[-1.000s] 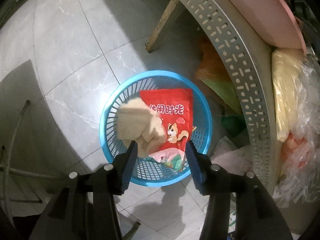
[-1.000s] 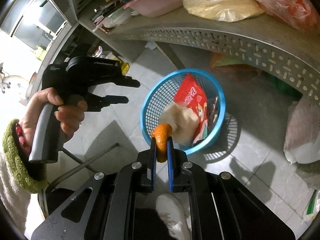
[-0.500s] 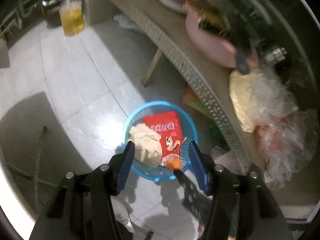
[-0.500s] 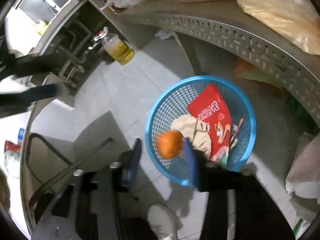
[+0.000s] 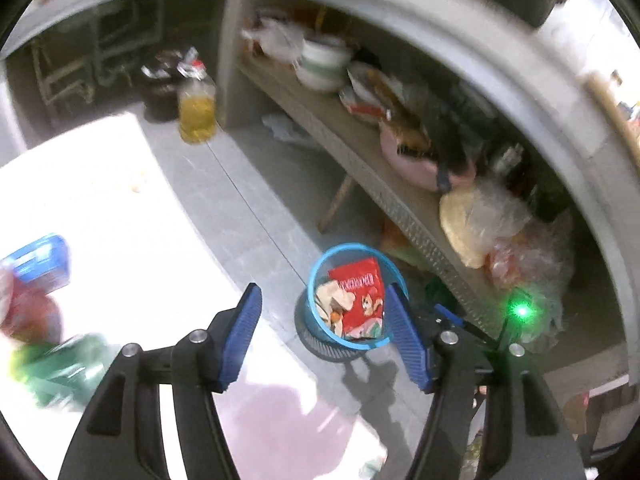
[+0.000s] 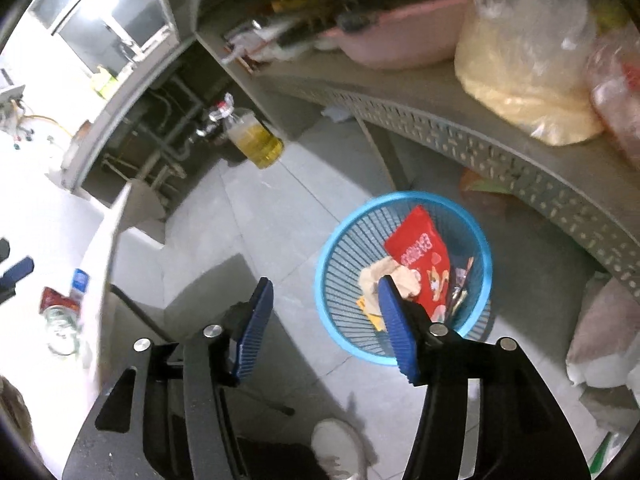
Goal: Collect trash
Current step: 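Move both open tools back over the table toward the clear tray, then grasp the clear plastic tray rim with the right tool and lift it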
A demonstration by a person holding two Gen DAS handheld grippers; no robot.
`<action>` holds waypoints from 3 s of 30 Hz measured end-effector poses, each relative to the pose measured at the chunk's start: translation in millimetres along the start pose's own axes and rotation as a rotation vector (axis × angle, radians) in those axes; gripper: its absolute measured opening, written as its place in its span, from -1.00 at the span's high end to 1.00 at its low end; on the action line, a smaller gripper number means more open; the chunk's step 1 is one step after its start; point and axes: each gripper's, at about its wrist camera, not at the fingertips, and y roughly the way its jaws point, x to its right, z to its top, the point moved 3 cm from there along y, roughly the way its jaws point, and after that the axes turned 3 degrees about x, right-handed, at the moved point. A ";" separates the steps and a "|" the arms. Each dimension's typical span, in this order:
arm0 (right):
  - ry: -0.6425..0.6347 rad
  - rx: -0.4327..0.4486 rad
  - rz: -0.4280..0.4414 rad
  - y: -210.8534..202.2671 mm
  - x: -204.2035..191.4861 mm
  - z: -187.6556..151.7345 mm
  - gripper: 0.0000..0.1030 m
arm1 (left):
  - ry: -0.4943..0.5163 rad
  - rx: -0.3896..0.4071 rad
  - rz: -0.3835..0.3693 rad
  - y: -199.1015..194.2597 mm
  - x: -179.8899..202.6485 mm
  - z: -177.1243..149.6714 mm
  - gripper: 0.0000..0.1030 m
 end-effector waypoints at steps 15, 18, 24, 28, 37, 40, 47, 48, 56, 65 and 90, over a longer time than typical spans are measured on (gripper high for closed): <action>-0.221 -0.092 0.195 -53.6 -145.1 -54.5 -0.08 | -0.372 0.330 0.550 -231.2 -209.5 -140.4 -0.35; -0.271 -0.134 0.292 -53.7 -183.8 -62.4 -0.08 | -0.430 0.323 0.540 -226.3 -234.3 -165.5 -0.35; -0.377 -0.259 0.444 -39.4 -265.6 -96.5 -0.08 | -0.518 0.282 0.498 -205.4 -269.3 -198.6 -0.35; -0.405 -0.348 0.525 -17.0 -317.5 -120.5 -0.08 | -0.564 0.281 0.441 -199.5 -280.0 -208.0 -0.35; -0.398 -0.541 0.563 46.8 -393.4 -163.2 -0.07 | -0.593 0.271 0.257 -190.1 -265.0 -219.3 -0.34; -0.393 -0.574 0.554 60.9 -402.4 -169.8 -0.01 | -0.584 0.276 0.190 -192.6 -255.7 -223.9 -0.34; -0.423 -0.609 0.535 67.5 -409.0 -184.6 0.24 | -0.528 0.246 0.090 -193.0 -229.0 -232.7 -0.33; -0.432 -0.612 0.530 68.4 -409.3 -186.5 0.31 | -0.524 0.242 0.078 -192.0 -225.9 -234.1 -0.33; -0.496 -0.582 0.473 64.1 -401.4 -191.8 0.77 | -0.489 0.231 0.021 -188.7 -202.9 -239.7 -0.33; -0.540 -0.531 0.452 46.1 -379.6 -186.3 0.93 | -0.389 0.300 0.088 -203.8 -195.7 -219.9 -0.33; -0.334 -0.328 0.290 -0.1 -254.4 -116.4 0.94 | -0.099 0.348 0.319 -94.4 -196.6 -53.9 -0.77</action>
